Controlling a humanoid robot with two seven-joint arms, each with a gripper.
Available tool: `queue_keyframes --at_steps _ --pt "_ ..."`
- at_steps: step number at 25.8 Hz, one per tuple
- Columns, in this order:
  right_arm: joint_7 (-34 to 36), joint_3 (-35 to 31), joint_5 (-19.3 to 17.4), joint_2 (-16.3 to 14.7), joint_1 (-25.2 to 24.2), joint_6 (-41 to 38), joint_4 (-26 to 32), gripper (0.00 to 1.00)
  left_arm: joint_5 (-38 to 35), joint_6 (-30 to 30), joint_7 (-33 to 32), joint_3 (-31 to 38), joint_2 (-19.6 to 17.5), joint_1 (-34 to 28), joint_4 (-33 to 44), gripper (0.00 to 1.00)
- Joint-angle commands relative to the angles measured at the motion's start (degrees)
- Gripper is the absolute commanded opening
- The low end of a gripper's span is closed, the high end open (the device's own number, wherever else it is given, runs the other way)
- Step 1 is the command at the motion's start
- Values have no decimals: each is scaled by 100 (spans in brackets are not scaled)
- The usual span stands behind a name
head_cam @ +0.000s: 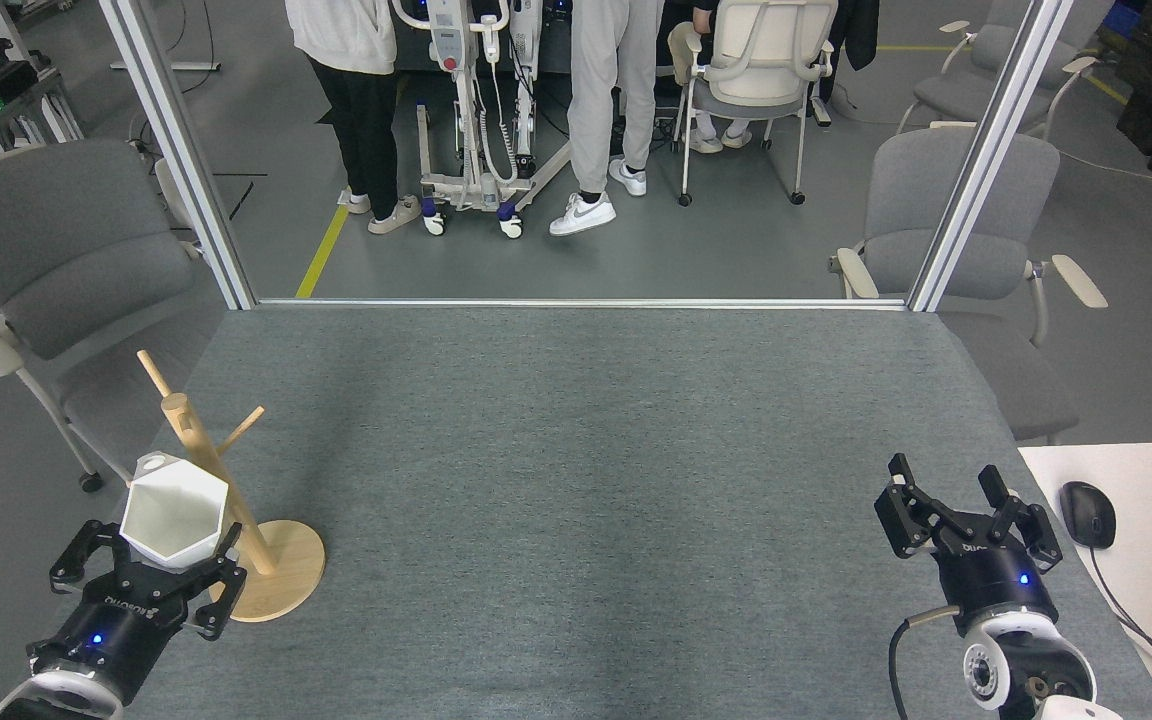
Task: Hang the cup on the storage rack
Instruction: 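Raise the cup and hook its handle onto a rack peg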
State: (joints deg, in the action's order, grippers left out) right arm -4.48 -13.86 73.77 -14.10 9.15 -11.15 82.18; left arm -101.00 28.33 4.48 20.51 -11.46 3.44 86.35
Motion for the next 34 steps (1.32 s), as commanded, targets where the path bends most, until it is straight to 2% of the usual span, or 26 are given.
queue_keyframes --at_steps 1,3,10,34 --pt "0 6 -3 4 -1 7 0 99 1 -29 9 -3 30 51 -66 80" --pt "0 6 -3 4 -1 -1 0 99 1 -29 18 5 39 60 -83 89" --pt "0 14 6 12 8 -1 0 99 18 -20 45 -3 48 78 -162 96" --pt "0 6 -3 4 8 7 0 99 36 -29 80 5 74 78 -716 98"
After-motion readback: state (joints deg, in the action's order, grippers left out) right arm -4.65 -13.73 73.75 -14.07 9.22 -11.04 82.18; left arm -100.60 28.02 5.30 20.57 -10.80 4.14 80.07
